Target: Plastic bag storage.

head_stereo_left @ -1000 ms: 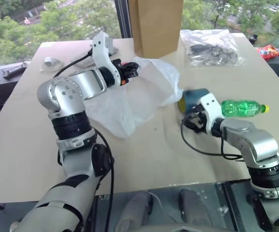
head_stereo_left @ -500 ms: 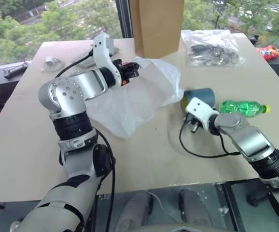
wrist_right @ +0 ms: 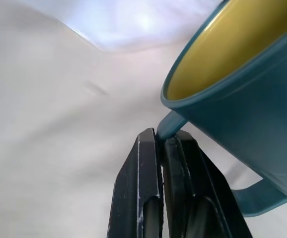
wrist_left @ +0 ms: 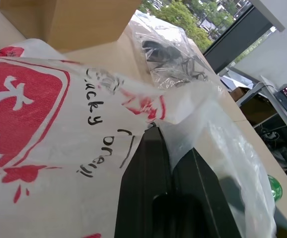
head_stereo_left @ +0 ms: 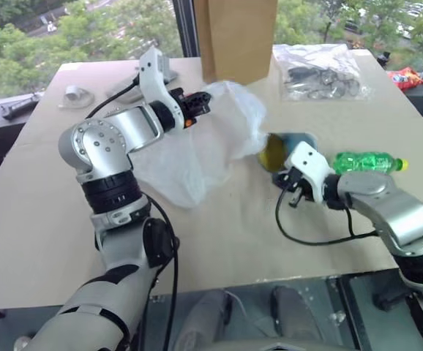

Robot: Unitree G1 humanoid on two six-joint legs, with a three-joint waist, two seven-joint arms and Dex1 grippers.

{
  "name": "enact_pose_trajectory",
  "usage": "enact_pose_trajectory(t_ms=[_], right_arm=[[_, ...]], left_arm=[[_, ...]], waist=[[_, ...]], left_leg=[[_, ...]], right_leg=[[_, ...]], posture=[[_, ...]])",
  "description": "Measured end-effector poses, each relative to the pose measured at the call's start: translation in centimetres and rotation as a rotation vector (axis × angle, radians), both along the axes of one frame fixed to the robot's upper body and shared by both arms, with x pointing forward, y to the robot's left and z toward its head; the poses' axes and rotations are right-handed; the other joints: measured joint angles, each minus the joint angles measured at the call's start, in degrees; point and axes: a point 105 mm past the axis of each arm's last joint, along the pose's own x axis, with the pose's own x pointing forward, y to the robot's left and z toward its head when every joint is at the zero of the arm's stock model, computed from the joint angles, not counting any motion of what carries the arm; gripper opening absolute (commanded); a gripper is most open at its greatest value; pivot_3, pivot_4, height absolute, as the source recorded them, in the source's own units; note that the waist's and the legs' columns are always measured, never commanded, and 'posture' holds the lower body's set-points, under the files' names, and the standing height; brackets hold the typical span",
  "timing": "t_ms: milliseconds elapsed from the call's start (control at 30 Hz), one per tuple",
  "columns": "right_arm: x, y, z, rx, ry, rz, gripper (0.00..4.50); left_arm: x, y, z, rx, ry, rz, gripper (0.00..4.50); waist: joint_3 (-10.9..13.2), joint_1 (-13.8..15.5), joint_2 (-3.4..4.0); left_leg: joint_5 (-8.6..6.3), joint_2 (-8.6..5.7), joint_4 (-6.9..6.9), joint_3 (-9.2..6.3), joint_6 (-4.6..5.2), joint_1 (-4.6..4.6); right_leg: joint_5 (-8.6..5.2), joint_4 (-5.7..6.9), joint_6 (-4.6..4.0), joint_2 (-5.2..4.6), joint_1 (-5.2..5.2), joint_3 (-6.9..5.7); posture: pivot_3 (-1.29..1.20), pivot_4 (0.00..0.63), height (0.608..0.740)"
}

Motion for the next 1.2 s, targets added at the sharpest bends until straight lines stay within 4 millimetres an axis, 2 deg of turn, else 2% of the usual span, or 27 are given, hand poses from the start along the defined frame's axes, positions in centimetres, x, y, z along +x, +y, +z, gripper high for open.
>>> enact_pose_trajectory(t_ms=[33,167,267,367,500,600,667,733,900,1000,1100,1200], right_arm=[[-1.0,0.7,0.3,0.01,0.017,0.052,0.03],[-2.4,2.4,1.9,0.023,0.014,0.179,0.03],[-3.4,2.5,2.3,-0.002,0.021,0.24,0.03],[-4.1,1.6,2.1,-0.043,0.045,0.265,0.03],[-5.6,3.0,3.5,0.001,0.037,0.406,0.03],[-5.6,4.1,4.1,0.007,0.004,0.472,0.03],[-4.6,4.7,3.2,0.005,0.032,0.479,0.03],[-2.6,5.6,2.5,0.015,0.031,0.455,0.03],[2.4,5.8,0.6,-0.056,-0.045,0.347,0.03],[4.1,6.3,-0.2,-0.076,-0.072,0.33,0.03],[5.1,7.9,0.4,-0.088,-0.12,0.352,0.03],[7.3,10.5,1.0,-0.135,-0.216,0.337,0.03]], left_arm=[[0.0,0.0,0.1,-0.001,-0.003,0.001,0.0],[0.0,-0.4,0.3,0.014,-0.01,-0.011,0.0],[0.1,-0.5,0.2,0.016,-0.005,-0.02,0.0],[0.2,-0.1,0.2,0.023,-0.007,-0.012,0.0],[0.2,-0.5,0.4,0.046,-0.022,-0.031,0.0],[0.2,-0.8,0.2,0.042,-0.015,-0.048,0.0],[0.1,-0.7,0.4,0.035,-0.022,-0.061,0.0],[-0.2,-0.8,0.7,0.02,-0.026,-0.091,0.0],[-1.4,-1.3,1.2,0.002,-0.017,-0.19,0.0],[-2.2,-1.5,1.1,0.008,0.007,-0.243,0.0],[-2.8,-1.9,1.0,0.016,0.021,-0.285,0.0],[-3.4,-2.9,0.6,0.008,0.043,-0.336,0.0]], waist=[[0.0,0.0,0.0],[0.0,-0.1,0.0],[0.0,0.1,0.0],[0.0,0.1,-0.02],[0.0,-0.2,-0.02],[0.0,-0.1,-0.03],[0.0,-0.1,-0.03],[0.0,-0.2,-0.02],[0.0,-0.3,-0.03],[0.0,-0.4,-0.03],[0.0,-1.1,-0.02],[0.0,-1.7,-0.02]], left_leg=[[0.0,0.0,0.0,-0.01,0.0,0.0],[0.0,0.0,0.0,0.0,0.0,0.03],[-0.01,0.0,0.0,-0.02,0.0,0.0],[-0.01,-0.04,0.0,-0.01,0.0,-0.04],[-0.01,0.02,-0.02,0.0,0.0,-0.02],[-0.01,0.01,-0.01,0.0,0.0,0.02],[-0.01,0.0,0.01,0.01,0.0,0.02],[0.0,0.0,0.01,0.03,0.0,0.01],[0.0,0.0,0.0,0.02,-0.01,-0.01],[0.0,0.0,-0.01,0.01,-0.01,-0.01],[0.01,0.01,-0.01,0.0,-0.02,-0.01],[0.02,0.02,-0.01,-0.02,-0.05,0.04]], right_leg=[[0.0,0.0,0.0,0.0,0.0,-0.01],[0.0,0.06,0.0,-0.01,0.0,-0.02],[0.0,0.03,0.0,-0.01,0.0,-0.05],[0.0,-0.04,0.0,-0.05,0.0,-0.05],[0.0,0.02,0.0,-0.01,-0.03,-0.03],[0.0,0.04,0.0,-0.01,0.0,-0.05],[0.0,0.05,0.0,-0.02,0.0,-0.05],[0.0,0.08,0.0,-0.03,-0.03,-0.02],[0.0,0.04,-0.01,-0.02,-0.05,-0.02],[0.0,0.03,-0.01,0.0,-0.08,0.0],[0.0,0.06,-0.01,0.01,-0.09,0.01],[0.01,0.11,-0.02,0.03,-0.07,0.0]], posture=[[0.0,0.15,0.74],[0.0,0.15,0.74],[0.0,0.15,0.74],[0.0,0.15,0.74],[0.0,0.15,0.74],[0.0,0.15,0.74],[0.0,0.15,0.74],[0.0,0.15,0.74],[0.0,0.15,0.74],[0.0,0.15,0.74],[0.0,0.15,0.74],[0.0,0.15,0.74]])
